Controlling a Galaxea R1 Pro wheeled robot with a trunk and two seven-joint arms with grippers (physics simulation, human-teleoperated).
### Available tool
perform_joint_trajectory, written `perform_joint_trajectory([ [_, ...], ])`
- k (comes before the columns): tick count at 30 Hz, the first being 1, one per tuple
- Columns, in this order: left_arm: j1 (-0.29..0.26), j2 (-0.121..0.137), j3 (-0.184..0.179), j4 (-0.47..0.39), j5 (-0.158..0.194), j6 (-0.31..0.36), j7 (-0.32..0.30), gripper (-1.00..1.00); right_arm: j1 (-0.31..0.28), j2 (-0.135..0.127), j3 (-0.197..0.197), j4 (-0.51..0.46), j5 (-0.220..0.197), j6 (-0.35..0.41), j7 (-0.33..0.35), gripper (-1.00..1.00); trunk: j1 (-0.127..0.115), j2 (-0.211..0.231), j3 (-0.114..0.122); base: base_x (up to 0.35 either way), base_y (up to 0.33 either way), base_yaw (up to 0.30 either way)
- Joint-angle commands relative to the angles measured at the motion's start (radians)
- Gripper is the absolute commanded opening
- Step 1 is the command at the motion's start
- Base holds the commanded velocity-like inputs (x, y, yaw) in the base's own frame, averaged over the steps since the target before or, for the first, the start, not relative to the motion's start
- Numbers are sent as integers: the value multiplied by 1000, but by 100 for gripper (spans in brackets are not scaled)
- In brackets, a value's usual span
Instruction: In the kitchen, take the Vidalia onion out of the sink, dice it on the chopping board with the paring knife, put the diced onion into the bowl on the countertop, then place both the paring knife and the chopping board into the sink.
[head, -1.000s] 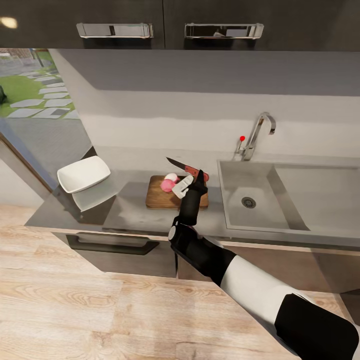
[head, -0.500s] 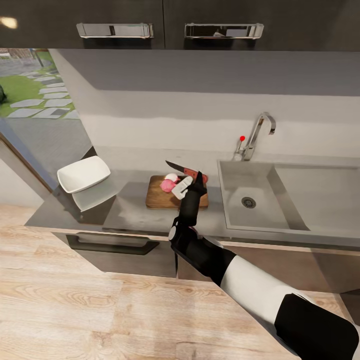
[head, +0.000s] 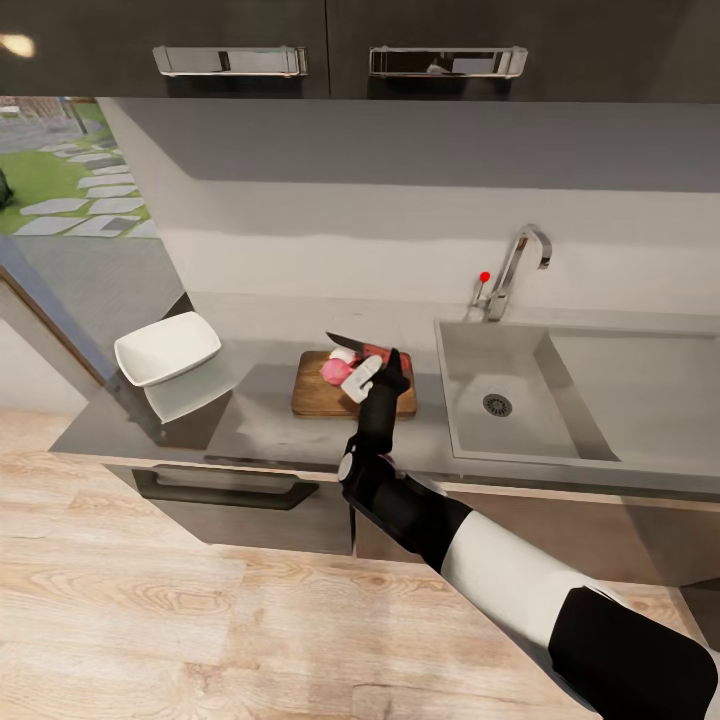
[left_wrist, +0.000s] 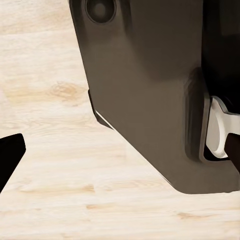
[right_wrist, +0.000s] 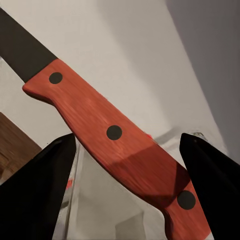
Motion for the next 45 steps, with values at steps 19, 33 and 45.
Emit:
perform_joint_trajectory([
  [19,-1,1,-9,1,8,-3,2,100,0,0,2,29,5,-2,16,-100,0,-2,-1,0,0,0],
  [33,-1,1,-9,1,8,-3,2,100,0,0,2,29,2,-2,18,-100,0,-2,-1,0,0,0],
  [45,-1,1,-9,1,8,-3,2,100,0,0,2,29,2,-2,18,-100,0,-2,-1,0,0,0],
])
